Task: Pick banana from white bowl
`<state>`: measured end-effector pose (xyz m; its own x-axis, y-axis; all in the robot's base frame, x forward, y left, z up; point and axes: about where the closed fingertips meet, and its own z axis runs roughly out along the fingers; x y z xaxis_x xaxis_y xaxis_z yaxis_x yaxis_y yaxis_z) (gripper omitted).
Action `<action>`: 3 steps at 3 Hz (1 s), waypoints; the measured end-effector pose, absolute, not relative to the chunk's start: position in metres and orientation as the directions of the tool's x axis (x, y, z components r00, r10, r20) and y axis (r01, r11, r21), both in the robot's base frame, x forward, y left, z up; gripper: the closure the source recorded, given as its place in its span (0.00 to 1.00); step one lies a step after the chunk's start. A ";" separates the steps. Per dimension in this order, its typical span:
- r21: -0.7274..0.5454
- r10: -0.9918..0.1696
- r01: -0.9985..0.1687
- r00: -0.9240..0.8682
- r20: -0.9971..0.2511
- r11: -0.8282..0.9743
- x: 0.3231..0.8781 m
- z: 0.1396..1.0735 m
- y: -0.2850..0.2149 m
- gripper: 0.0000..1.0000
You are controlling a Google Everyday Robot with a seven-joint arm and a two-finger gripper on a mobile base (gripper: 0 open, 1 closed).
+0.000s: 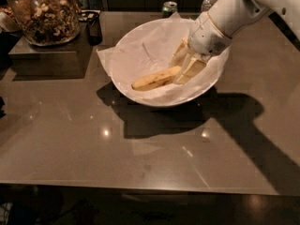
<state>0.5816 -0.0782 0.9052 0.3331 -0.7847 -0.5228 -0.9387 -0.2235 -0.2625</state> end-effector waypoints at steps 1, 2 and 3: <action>-0.361 -0.780 -0.910 0.374 -0.501 -0.204 0.565 0.948 -0.078 1.00; -0.430 -0.785 -0.885 0.391 -0.480 -0.178 0.543 0.979 -0.081 1.00; -0.501 -0.791 -0.856 0.396 -0.467 -0.132 0.513 1.002 -0.087 1.00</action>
Offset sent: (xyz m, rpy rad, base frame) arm -0.0661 -0.0126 0.1130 0.0350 -0.2658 -0.0784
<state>0.5132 -0.0870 1.0018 0.3955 -0.7907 -0.4672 -0.8555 -0.1321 -0.5006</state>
